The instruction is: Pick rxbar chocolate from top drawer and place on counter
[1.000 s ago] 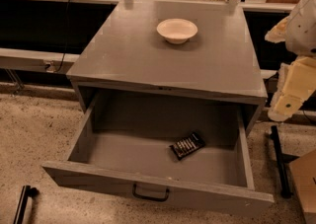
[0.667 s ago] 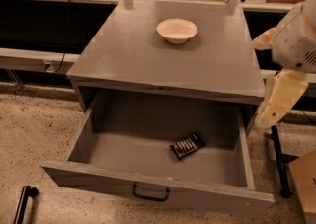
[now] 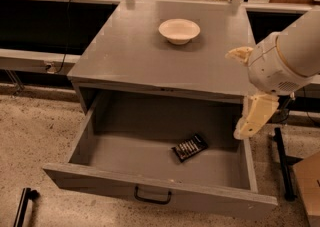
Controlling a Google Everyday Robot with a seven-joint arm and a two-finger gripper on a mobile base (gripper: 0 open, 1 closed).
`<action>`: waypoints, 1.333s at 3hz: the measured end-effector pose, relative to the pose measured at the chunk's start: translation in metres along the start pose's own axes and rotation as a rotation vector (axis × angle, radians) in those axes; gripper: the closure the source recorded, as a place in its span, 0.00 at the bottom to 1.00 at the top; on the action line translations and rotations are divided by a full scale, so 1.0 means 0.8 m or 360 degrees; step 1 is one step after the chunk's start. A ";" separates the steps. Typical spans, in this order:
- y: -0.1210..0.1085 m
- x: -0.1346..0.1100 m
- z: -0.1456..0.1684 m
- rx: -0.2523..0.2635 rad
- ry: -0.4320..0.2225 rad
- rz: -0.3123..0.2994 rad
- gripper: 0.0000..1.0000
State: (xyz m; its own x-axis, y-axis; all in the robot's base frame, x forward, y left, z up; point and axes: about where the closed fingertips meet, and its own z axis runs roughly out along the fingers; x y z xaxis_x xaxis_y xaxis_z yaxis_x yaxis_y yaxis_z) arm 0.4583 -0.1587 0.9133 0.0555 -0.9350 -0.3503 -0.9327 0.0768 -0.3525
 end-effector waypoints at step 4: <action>0.028 0.027 0.135 -0.0107 0.0058 -0.0525 0.00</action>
Offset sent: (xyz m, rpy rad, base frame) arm 0.0244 0.0307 -0.1446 -0.2266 -0.0530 0.3473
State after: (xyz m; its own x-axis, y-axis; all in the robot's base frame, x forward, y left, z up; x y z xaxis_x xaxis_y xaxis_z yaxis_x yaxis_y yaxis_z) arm 0.4769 -0.1402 0.8039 0.3468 -0.9174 -0.1951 -0.8879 -0.2541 -0.3834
